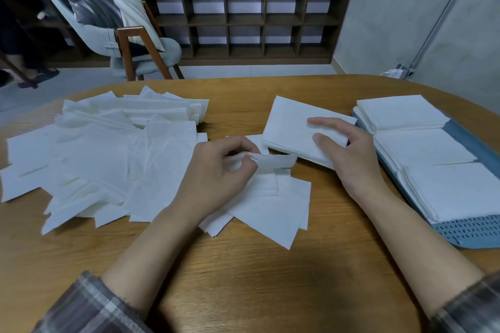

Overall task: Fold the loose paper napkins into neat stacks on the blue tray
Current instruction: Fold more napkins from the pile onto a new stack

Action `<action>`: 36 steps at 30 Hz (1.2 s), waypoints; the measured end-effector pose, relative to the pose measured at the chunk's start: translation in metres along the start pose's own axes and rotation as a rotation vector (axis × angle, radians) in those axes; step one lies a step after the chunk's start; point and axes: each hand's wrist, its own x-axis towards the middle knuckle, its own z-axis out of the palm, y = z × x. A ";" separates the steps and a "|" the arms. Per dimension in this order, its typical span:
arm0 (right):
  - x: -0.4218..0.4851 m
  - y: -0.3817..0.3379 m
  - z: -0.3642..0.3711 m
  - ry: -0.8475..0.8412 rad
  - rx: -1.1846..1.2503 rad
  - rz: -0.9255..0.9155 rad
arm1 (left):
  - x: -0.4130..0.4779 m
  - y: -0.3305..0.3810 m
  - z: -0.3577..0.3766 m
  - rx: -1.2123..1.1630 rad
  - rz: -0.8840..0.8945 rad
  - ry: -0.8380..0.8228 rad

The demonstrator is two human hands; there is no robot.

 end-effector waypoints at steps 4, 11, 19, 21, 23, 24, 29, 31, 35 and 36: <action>-0.003 -0.007 0.002 -0.126 0.144 -0.014 | 0.002 0.008 -0.005 -0.199 -0.024 -0.007; -0.015 -0.014 0.016 -0.293 0.139 -0.011 | 0.002 0.005 -0.002 -0.234 0.015 0.023; -0.008 -0.009 0.010 -0.195 0.331 0.143 | 0.005 0.003 -0.001 -0.327 -0.058 0.078; -0.009 -0.011 0.012 -0.245 0.344 0.134 | 0.006 0.002 -0.001 -0.328 -0.048 0.095; -0.010 -0.012 0.013 -0.283 0.349 0.126 | 0.008 -0.001 -0.002 -0.298 -0.028 0.105; -0.010 -0.012 0.014 -0.292 0.348 0.120 | 0.009 -0.004 -0.001 -0.278 -0.027 0.103; -0.012 -0.015 0.015 -0.306 0.360 0.102 | 0.005 -0.006 0.007 -0.237 -0.091 0.074; -0.012 -0.015 0.015 -0.313 0.315 0.096 | 0.004 -0.006 0.008 -0.247 -0.109 0.072; -0.012 -0.016 0.015 -0.309 0.191 0.067 | 0.005 -0.007 0.008 -0.233 -0.124 0.059; -0.012 -0.017 0.015 -0.293 0.136 0.050 | 0.005 -0.008 0.008 -0.219 -0.126 0.056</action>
